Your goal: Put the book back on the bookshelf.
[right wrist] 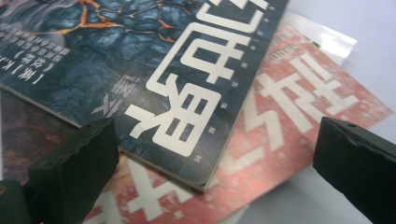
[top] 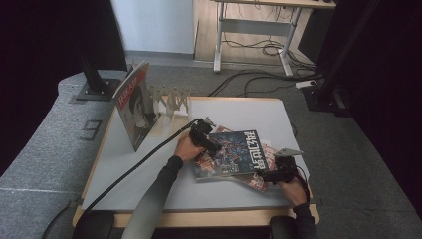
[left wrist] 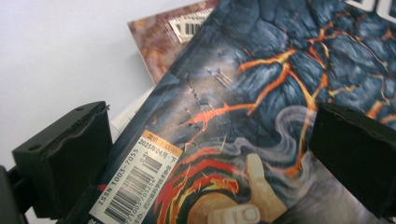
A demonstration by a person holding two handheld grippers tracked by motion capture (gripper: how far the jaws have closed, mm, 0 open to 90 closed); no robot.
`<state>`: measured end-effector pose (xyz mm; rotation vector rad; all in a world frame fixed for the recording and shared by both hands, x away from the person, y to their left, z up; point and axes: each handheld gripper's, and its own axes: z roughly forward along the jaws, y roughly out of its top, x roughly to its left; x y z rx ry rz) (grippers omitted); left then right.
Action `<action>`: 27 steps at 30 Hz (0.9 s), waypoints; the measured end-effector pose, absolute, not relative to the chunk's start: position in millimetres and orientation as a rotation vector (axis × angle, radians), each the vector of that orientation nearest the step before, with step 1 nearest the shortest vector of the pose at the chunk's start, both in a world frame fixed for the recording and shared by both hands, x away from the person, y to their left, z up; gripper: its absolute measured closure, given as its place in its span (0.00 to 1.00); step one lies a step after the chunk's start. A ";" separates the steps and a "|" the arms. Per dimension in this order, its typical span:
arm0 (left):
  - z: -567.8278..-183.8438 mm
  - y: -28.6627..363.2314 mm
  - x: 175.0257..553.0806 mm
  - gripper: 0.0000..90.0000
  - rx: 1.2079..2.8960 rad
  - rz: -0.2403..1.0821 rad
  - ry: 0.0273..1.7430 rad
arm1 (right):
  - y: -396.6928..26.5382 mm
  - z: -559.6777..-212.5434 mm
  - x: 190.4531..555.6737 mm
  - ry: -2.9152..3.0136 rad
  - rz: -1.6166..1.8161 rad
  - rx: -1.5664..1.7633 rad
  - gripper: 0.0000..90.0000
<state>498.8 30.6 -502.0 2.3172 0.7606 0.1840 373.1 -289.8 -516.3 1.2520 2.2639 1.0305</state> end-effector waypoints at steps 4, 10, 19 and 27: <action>-501.1 33.6 489.6 0.00 2.333 0.170 0.752 | -298.2 -517.6 377.6 2.245 1.035 1.297 0.00; -501.0 38.8 476.9 0.00 2.344 0.152 0.733 | -306.7 -516.6 383.9 2.216 1.010 1.321 0.00; -502.0 48.4 457.2 0.00 2.349 0.135 0.694 | -314.5 -515.3 397.7 2.188 0.980 1.355 0.00; -503.2 53.2 436.7 0.00 2.347 0.137 0.668 | -318.5 -514.2 411.8 2.160 0.957 1.387 0.00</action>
